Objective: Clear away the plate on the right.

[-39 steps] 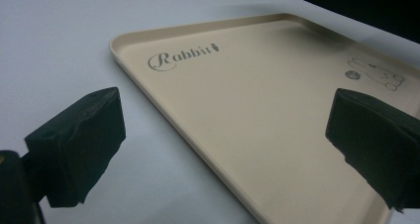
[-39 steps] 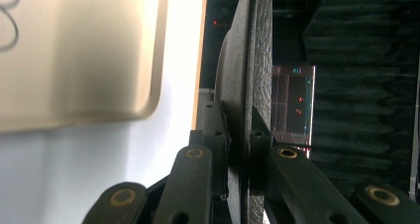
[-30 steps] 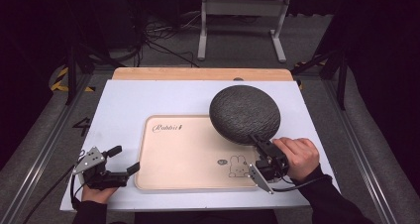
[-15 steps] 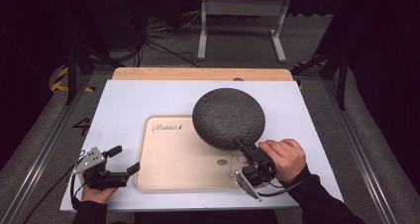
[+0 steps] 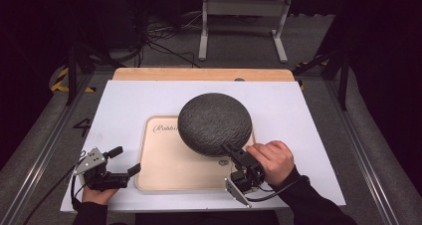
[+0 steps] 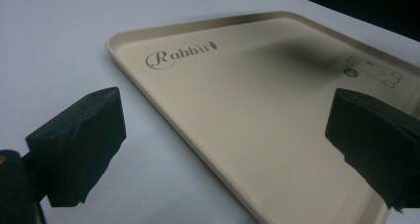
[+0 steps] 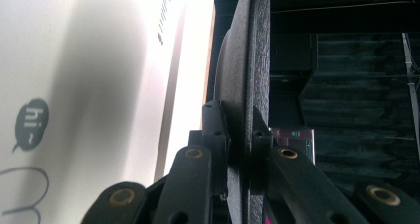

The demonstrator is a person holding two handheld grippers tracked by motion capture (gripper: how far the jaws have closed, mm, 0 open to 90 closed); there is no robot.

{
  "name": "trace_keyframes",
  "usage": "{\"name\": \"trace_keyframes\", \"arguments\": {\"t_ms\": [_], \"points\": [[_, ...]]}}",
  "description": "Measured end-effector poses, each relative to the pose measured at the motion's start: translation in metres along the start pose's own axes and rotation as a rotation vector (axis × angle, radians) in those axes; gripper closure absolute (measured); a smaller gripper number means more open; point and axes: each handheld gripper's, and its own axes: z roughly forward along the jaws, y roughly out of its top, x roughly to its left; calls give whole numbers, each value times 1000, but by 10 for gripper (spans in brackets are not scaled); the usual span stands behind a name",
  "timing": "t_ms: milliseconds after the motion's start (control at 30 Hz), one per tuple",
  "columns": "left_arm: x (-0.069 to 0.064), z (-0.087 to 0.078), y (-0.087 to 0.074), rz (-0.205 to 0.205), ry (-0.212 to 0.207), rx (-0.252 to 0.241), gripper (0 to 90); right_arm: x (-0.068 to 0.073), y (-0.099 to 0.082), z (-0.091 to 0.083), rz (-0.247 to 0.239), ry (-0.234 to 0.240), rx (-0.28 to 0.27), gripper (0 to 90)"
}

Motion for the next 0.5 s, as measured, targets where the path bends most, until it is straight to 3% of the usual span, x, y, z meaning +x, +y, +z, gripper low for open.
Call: {"name": "trace_keyframes", "arguments": {"t_ms": [133, 333, 500], "points": [[0, 0, 0, 0, 0, 0, 30, -1, 6, 2, 12, 0, -13, 843], [0, 0, 0, 3, 1, -3, 30, 3, 12, 4, -7, 3, -21, 844], [0, 0, 0, 2, 2, -4, 27, 11, 18, 7, -8, 40, -36, 842]]}}
